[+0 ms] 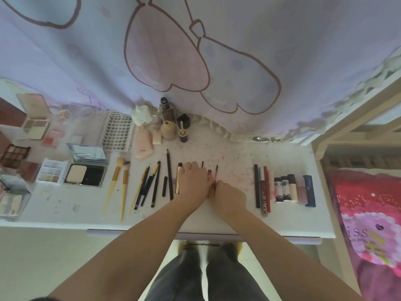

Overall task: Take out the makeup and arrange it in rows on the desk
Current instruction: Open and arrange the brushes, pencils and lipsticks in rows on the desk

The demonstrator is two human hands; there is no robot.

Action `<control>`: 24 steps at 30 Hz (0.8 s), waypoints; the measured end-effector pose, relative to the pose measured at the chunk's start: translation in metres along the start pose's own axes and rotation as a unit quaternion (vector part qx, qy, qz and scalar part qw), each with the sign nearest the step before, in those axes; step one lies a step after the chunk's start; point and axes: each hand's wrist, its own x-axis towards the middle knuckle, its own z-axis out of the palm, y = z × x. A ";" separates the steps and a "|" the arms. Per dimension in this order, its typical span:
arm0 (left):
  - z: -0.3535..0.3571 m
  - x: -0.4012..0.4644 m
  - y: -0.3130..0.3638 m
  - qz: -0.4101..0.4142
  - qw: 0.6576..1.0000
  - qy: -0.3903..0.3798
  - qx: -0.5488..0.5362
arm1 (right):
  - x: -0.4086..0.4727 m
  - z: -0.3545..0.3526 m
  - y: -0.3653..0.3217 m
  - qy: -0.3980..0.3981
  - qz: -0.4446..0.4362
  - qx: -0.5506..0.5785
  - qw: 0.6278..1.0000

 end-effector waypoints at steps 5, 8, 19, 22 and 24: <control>-0.008 -0.001 0.002 0.008 1.000 0.010 -0.011 | 0.002 -0.012 0.011 0.013 -0.033 -0.011 0.999; -0.016 -0.002 0.024 0.055 0.997 0.033 -0.048 | 0.016 -0.046 0.049 0.069 -0.019 -0.027 0.997; 0.013 -0.003 0.133 0.012 0.996 -0.069 -0.057 | 0.072 -0.089 0.102 -0.022 -0.007 -0.104 0.994; 0.010 -0.001 0.130 -0.018 0.996 -0.057 -0.072 | 0.074 -0.086 0.102 -0.013 -0.029 -0.120 0.992; 0.008 -0.001 0.125 -0.028 0.995 -0.050 -0.079 | 0.075 -0.087 0.101 -0.010 -0.033 -0.111 0.993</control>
